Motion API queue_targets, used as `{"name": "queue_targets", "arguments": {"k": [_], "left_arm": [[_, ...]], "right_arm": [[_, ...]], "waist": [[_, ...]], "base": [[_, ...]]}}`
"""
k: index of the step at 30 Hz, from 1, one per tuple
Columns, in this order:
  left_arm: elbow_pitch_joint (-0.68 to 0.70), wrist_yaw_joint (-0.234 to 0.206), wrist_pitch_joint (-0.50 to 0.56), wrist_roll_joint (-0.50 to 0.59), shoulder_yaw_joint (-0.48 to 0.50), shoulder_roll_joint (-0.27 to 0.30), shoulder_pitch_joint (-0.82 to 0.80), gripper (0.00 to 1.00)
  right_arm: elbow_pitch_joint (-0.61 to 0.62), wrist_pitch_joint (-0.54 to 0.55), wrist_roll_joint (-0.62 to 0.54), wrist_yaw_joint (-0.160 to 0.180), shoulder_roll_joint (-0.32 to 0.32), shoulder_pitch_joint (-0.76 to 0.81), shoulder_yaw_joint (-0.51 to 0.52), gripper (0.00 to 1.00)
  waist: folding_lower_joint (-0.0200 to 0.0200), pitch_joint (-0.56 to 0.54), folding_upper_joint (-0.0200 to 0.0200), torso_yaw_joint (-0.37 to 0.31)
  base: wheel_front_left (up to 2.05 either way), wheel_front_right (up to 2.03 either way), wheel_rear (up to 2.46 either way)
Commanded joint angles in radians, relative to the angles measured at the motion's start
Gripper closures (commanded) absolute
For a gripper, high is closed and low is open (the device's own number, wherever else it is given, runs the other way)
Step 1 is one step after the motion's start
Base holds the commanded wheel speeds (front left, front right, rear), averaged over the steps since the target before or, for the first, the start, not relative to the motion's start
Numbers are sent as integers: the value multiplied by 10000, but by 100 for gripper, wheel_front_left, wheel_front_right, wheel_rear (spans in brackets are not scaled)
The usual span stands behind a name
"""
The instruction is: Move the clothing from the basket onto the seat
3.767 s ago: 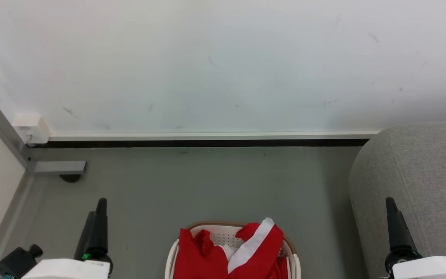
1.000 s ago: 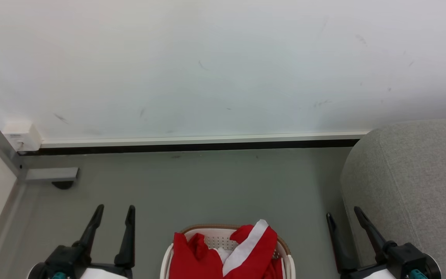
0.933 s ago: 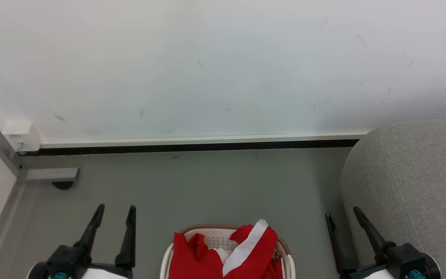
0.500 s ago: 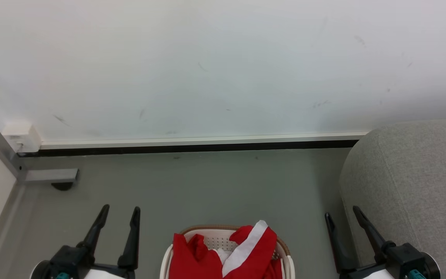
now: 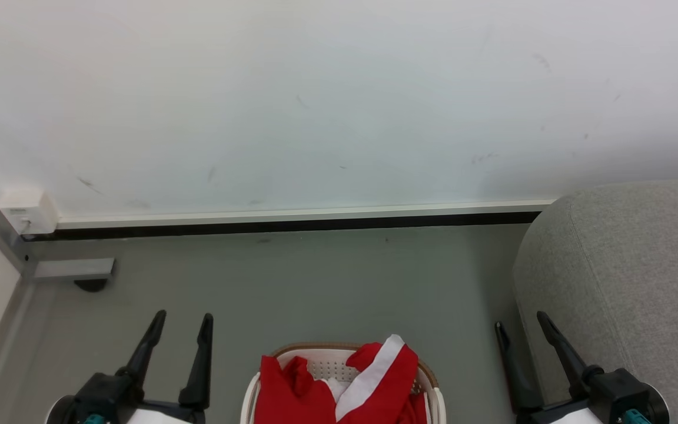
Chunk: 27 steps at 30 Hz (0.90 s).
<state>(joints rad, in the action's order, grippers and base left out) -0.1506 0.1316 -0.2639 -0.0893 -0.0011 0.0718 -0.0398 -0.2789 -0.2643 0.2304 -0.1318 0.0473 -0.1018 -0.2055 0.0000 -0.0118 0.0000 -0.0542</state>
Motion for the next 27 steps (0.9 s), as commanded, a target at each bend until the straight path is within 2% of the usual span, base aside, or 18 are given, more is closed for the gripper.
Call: {"name": "queue_targets", "arguments": {"k": [1,16,27], "left_arm": [[32,-19,-9,-123,40,6,90,0],[-74,-19,-7,-230,166,46,105,0],[-362,-19,-7,-554,-56,337,-312,0]], "right_arm": [[45,-3,46,21,56,-73,14,0],[165,-2,488,21,56,-25,119,0],[338,-2,751,21,52,-215,149,0]], "waist": [[0,2,0,-15],[0,250,0,-500],[0,1042,0,-1333]], "base": [[0,0,0],[0,0,0],[0,0,0]]}}
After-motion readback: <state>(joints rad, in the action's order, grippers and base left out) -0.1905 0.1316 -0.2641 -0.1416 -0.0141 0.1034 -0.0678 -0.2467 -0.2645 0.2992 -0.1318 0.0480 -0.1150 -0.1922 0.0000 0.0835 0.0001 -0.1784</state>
